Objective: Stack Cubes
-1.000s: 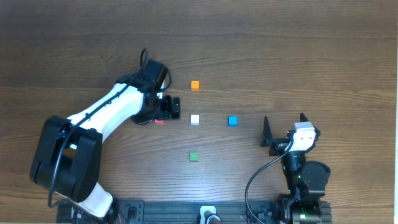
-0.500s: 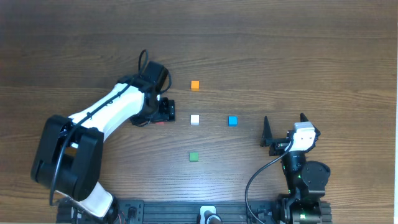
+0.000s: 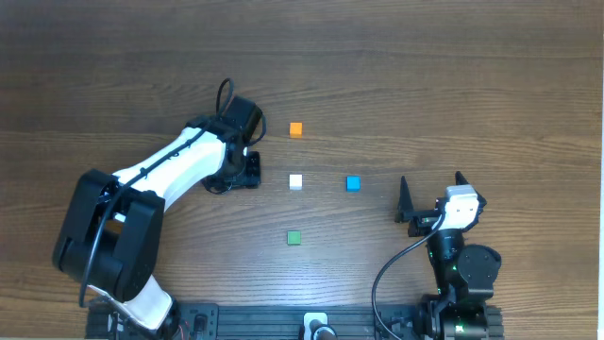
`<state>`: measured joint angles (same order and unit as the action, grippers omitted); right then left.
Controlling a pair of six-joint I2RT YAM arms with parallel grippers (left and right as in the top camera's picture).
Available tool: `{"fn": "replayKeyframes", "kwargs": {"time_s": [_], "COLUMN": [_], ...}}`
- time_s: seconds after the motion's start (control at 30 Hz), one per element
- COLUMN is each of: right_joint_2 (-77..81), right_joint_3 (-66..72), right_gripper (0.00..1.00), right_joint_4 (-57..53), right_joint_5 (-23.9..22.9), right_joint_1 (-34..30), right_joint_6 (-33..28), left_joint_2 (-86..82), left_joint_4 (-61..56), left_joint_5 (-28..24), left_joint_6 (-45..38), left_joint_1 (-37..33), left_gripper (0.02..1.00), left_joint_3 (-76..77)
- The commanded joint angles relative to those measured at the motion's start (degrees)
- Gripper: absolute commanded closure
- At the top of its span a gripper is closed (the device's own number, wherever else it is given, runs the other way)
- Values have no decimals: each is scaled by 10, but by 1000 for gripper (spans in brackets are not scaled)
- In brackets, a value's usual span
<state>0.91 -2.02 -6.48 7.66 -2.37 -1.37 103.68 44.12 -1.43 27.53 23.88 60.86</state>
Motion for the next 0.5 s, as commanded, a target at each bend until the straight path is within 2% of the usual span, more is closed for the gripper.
{"fn": "replayKeyframes", "kwargs": {"time_s": [0.03, 0.13, 0.3, 0.5], "right_joint_2": [-6, -6, -6, -6], "right_joint_3": [4, 4, 4, 4], "right_gripper": [9, 9, 9, 9], "right_joint_4": [1, 1, 1, 1], "right_joint_5": [9, 9, 9, 9], "right_joint_1": [0, 0, 0, 0], "right_joint_6": [0, 0, 0, 0], "left_joint_2": [6, 6, 5, 1], "left_joint_4": [-1, -1, -1, 43], "left_joint_5": [9, 9, 9, 5], "left_joint_6": [0, 0, 6, 53], "left_joint_1": [0, 0, 0, 26], "left_gripper": [717, 766, 792, 855], "left_joint_3": [2, 2, 3, 52]}}
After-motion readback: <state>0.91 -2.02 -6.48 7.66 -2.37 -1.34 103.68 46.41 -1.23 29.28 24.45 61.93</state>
